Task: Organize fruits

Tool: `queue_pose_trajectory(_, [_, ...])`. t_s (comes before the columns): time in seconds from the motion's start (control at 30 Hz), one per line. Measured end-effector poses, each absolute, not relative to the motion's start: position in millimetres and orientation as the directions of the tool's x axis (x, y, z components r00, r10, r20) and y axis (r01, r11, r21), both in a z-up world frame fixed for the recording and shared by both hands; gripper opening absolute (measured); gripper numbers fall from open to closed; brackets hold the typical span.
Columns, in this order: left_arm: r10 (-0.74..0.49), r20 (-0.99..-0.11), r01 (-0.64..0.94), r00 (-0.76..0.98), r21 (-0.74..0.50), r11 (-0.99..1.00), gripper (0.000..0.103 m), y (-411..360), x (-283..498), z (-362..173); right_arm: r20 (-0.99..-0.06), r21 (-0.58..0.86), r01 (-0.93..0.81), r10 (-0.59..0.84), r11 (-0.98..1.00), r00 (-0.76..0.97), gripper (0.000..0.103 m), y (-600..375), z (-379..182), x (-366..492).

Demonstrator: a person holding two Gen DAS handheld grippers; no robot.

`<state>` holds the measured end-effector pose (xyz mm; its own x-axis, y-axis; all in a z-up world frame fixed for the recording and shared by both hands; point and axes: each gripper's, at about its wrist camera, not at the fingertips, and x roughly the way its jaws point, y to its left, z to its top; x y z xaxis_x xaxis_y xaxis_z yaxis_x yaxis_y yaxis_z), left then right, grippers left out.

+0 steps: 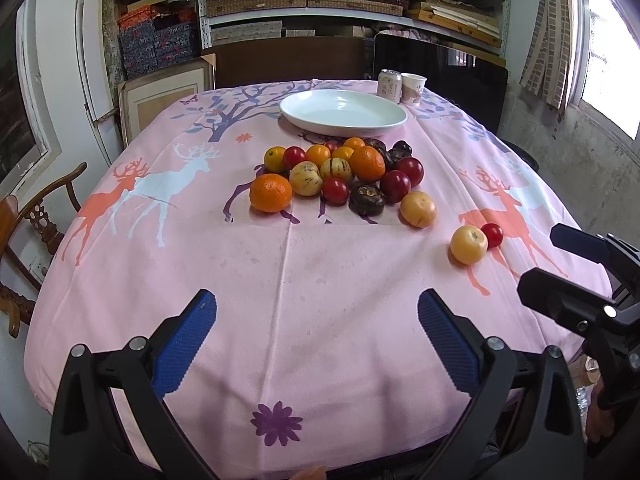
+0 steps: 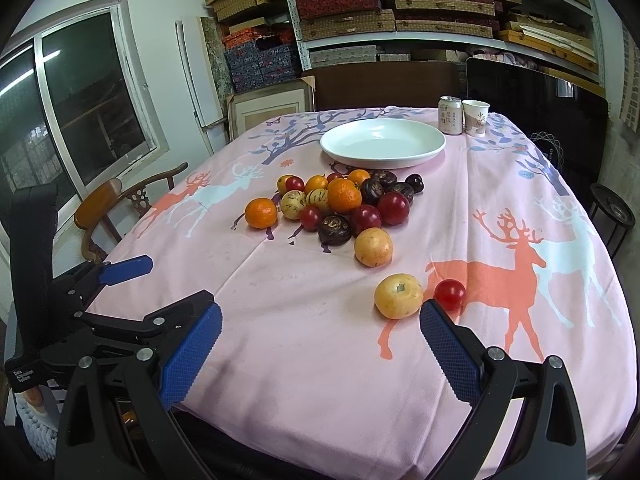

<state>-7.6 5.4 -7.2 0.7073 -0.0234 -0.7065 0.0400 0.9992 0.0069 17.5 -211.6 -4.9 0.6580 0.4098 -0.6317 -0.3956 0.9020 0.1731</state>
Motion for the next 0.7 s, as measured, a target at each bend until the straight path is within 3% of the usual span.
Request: queue_pose_trajectory(0.7, [-0.027,-0.715,0.038,0.698,-0.001,0.999,0.099,5.0,-8.3,-11.7,-0.633,0.184,-0.401,0.420,0.897,0.650,0.100,-207.5,-2.9,14.2])
